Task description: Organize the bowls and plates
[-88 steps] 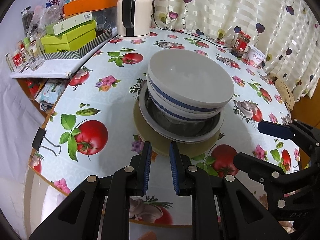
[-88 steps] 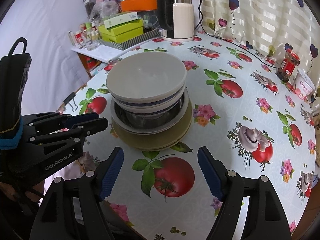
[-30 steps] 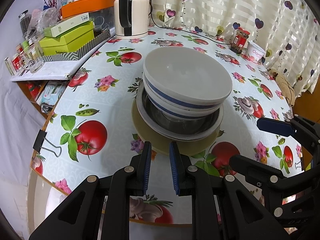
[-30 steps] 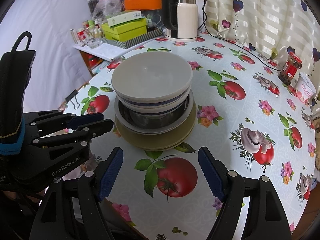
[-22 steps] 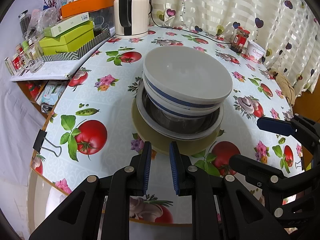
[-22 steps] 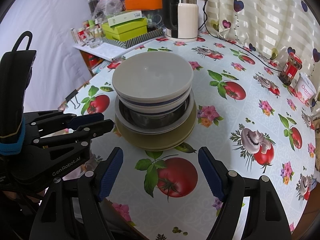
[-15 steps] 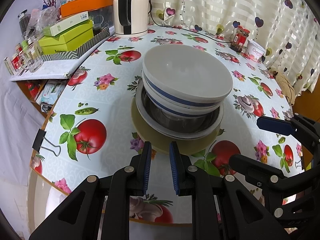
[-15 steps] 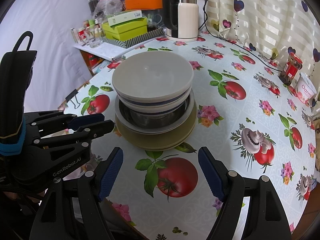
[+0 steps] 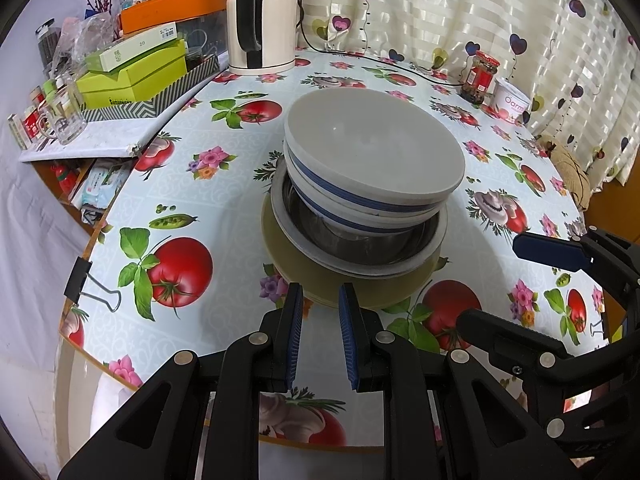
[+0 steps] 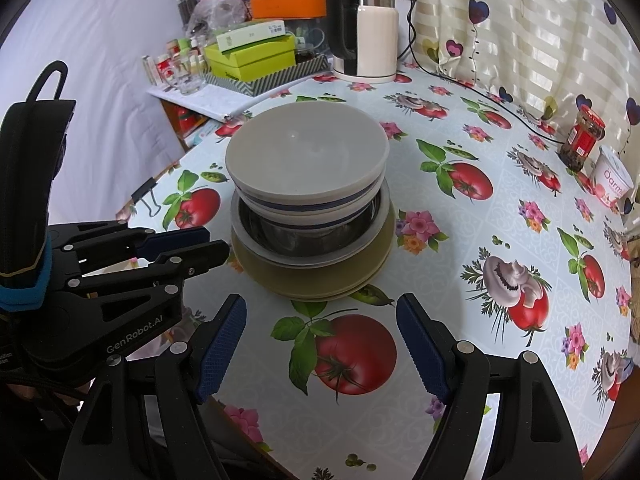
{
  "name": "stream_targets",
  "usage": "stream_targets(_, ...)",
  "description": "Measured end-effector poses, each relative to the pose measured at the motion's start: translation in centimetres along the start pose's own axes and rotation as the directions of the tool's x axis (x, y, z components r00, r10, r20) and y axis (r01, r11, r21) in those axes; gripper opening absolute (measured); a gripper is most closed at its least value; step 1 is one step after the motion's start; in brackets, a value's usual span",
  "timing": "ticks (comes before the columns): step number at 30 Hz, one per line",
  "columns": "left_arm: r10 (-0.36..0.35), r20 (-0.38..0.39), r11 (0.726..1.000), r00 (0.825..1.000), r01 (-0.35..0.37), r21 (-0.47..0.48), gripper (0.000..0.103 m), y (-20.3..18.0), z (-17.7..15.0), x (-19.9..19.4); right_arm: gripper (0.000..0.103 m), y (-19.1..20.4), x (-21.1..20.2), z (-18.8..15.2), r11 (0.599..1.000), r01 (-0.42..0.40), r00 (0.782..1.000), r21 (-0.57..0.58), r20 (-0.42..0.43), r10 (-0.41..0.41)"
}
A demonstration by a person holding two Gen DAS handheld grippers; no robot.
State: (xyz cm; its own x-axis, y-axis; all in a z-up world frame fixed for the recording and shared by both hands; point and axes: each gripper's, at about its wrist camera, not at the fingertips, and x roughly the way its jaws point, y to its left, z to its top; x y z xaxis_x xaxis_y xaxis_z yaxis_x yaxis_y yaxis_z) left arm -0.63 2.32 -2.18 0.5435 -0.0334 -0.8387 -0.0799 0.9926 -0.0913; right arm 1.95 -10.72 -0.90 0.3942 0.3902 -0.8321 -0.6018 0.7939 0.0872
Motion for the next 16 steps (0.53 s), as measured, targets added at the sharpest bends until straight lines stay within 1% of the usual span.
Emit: stream_targets(16, 0.011, 0.008, 1.000, 1.000, -0.011, -0.001, 0.019, -0.19, -0.08, -0.01, 0.078, -0.01, 0.18, 0.05, 1.000, -0.001, 1.000, 0.001, -0.001, 0.001)
